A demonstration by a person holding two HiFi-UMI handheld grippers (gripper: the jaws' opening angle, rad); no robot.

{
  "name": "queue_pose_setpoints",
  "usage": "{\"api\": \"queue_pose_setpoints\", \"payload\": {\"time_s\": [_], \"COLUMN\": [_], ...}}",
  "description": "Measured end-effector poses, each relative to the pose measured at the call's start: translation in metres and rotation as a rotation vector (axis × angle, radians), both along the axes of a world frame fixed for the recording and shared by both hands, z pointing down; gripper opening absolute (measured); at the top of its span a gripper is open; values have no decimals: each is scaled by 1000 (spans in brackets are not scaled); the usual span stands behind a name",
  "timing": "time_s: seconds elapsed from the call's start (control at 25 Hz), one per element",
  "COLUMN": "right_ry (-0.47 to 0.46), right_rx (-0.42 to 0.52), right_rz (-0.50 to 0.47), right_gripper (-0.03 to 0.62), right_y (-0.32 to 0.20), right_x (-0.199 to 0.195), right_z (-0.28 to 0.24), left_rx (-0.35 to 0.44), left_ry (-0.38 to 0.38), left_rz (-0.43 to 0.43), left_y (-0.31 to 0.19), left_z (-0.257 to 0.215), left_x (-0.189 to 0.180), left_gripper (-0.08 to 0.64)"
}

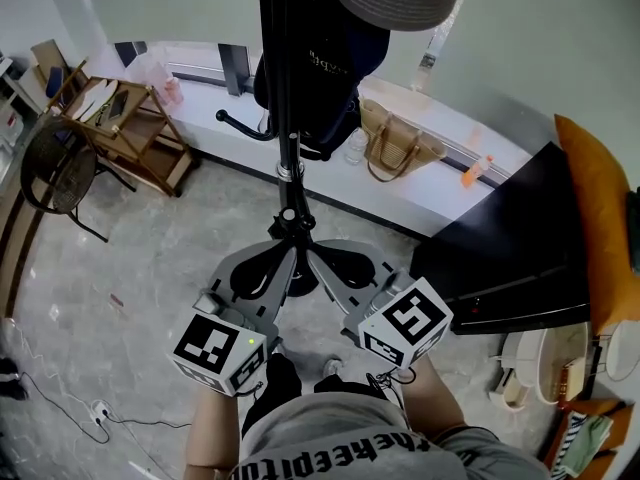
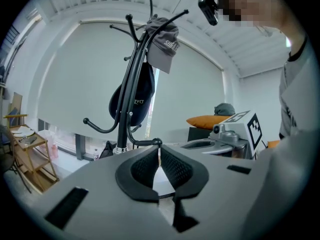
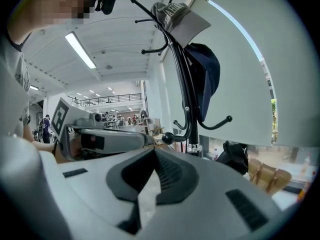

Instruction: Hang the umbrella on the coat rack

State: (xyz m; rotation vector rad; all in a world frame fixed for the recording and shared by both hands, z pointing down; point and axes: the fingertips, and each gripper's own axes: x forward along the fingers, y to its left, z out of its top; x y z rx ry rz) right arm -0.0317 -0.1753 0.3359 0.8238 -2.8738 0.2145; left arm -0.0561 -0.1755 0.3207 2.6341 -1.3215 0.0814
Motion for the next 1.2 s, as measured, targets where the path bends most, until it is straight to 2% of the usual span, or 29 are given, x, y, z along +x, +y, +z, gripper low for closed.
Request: {"api": "queue_pose_setpoints", "payload": {"time_s": [0.68,0.88,1.2], "right_ry": [-58,-82,-99], "right_rx": [104,120,139], "right_rz": [-71,-78,-92], "right_gripper": [11,11,11], "right_y": [41,51,65], "right_x": [19,25,31], "right_z": [-49,-60,-69], "left_rx": [102,151,184], "left_ry": [30,26,23], "left_rz": [-78,-103,-112], "left_y": [39,51,64], "left_z": [-30,-45,-57], "left_x": [19,21,28], "left_gripper": [25,25,25]}}
